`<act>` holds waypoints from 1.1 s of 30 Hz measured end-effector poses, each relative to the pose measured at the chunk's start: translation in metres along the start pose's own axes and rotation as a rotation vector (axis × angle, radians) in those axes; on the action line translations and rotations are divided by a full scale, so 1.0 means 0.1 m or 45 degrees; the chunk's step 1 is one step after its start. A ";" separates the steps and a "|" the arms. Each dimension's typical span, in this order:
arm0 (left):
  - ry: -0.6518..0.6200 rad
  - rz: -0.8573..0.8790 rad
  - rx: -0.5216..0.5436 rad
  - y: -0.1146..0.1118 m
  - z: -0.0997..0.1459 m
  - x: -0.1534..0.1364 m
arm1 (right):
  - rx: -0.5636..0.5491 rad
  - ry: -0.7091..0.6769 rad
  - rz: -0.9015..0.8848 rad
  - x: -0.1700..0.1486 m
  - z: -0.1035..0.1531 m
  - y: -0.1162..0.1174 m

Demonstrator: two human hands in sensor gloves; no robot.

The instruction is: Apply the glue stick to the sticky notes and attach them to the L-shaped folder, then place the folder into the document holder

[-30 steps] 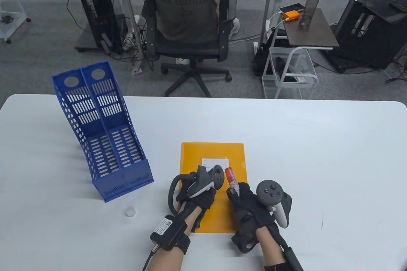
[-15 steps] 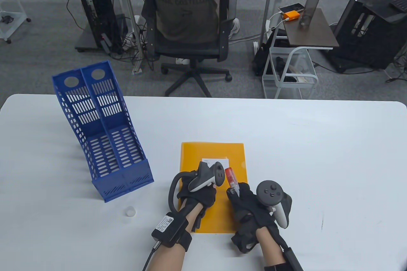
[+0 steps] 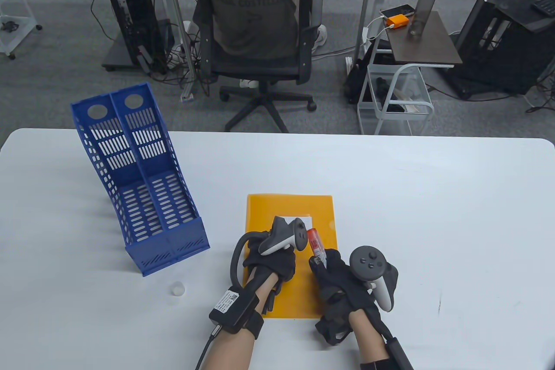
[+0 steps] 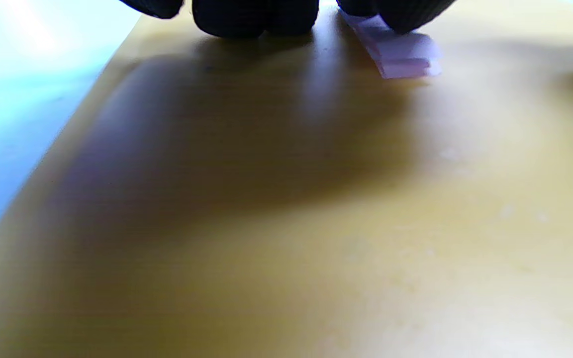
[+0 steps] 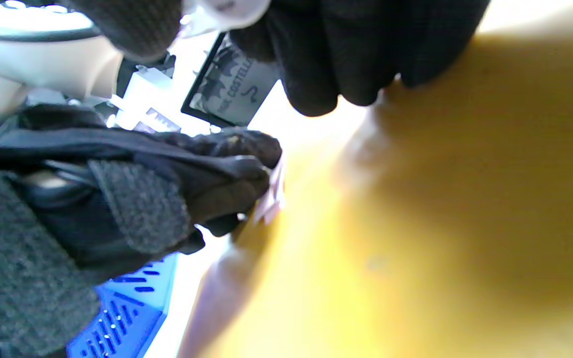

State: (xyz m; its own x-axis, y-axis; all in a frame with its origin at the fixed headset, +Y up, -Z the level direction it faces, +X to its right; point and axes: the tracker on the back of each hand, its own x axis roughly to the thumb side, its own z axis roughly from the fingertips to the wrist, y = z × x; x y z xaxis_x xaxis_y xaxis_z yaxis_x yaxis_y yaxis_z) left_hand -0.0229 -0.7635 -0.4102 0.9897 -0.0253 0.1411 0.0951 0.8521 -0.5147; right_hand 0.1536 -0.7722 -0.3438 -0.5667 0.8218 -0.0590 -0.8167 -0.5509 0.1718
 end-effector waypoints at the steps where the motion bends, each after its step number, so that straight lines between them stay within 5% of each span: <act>1: 0.002 -0.002 -0.001 0.00 0.00 0.00 | 0.000 0.000 0.000 0.00 0.00 0.00; 16: -0.093 0.268 0.109 0.10 0.17 -0.23 | -0.019 -0.007 0.016 0.01 -0.01 0.01; 26: -0.382 0.633 0.217 0.13 0.84 -0.64 | -0.017 -0.011 0.048 0.03 0.00 0.03; 33: -0.419 0.703 0.314 -0.18 1.07 -0.83 | -0.133 -0.197 0.186 0.30 0.12 0.19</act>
State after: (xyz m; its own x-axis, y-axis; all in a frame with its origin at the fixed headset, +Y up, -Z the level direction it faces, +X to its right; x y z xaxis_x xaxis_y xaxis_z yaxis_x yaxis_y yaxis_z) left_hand -0.1180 -0.7210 -0.3226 0.7982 0.5739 0.1831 -0.4796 0.7893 -0.3834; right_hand 0.1226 -0.7560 -0.3309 -0.6626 0.7405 0.1122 -0.7388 -0.6708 0.0646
